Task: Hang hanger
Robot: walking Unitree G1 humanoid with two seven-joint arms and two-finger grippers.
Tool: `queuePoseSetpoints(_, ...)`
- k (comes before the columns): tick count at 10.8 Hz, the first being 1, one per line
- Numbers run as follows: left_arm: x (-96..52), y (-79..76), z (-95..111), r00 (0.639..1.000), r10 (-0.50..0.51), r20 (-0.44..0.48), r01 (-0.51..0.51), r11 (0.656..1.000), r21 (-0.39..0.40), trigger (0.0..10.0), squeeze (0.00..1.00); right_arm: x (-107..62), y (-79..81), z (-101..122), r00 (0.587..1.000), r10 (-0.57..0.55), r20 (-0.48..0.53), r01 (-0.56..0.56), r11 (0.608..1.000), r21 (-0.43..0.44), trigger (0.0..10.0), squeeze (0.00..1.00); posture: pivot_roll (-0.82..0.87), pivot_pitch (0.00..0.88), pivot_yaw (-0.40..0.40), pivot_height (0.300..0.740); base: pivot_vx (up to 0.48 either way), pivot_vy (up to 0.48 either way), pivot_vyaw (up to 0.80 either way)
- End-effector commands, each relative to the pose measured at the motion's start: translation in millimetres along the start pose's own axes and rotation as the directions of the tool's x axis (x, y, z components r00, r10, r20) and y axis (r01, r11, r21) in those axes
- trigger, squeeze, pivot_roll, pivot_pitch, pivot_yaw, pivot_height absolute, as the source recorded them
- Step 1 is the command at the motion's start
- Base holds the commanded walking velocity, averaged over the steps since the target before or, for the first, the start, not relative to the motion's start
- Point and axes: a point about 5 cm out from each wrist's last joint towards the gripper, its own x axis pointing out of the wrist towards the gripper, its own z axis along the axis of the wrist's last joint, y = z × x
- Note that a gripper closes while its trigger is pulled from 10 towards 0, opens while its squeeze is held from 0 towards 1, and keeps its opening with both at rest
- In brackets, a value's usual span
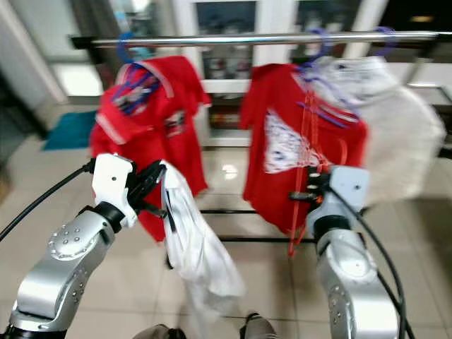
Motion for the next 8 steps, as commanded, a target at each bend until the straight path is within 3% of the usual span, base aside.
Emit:
queuePoseSetpoints(1,-1.5,6.9,7,0.999,0.039,0.028,-0.039,0.999,0.014,10.0,0.00,2.6,6.3,10,0.999,0.034,0.034,-0.034,0.999,0.002,10.0,0.00,-0.14,0.044,0.098,0.740,0.000,0.000,-0.80)
queuePoseSetpoints(3,0.3,10.8,11,0.996,0.087,0.007,-0.087,0.994,0.066,10.0,0.00,10.0,17.2,11,0.996,0.085,0.005,-0.085,0.995,-0.058,10.0,0.00,-0.10,0.068,0.090,0.740,0.000,0.000,-0.80)
queuePoseSetpoints(6,3.1,7.7,14,0.996,0.086,0.038,-0.085,0.996,-0.032,10.0,0.00,4.7,21.9,10,0.992,0.123,-0.035,-0.121,0.991,0.050,10.0,0.00,-0.12,0.072,0.111,0.740,0.000,0.000,-0.80)
queuePoseSetpoints(8,10.8,5.4,16,0.997,0.072,0.033,-0.071,0.997,-0.021,10.0,0.00,3.8,21.7,11,0.994,0.105,-0.028,-0.103,0.993,0.058,10.0,0.00,-0.13,0.070,0.129,0.740,0.000,0.000,-0.80)
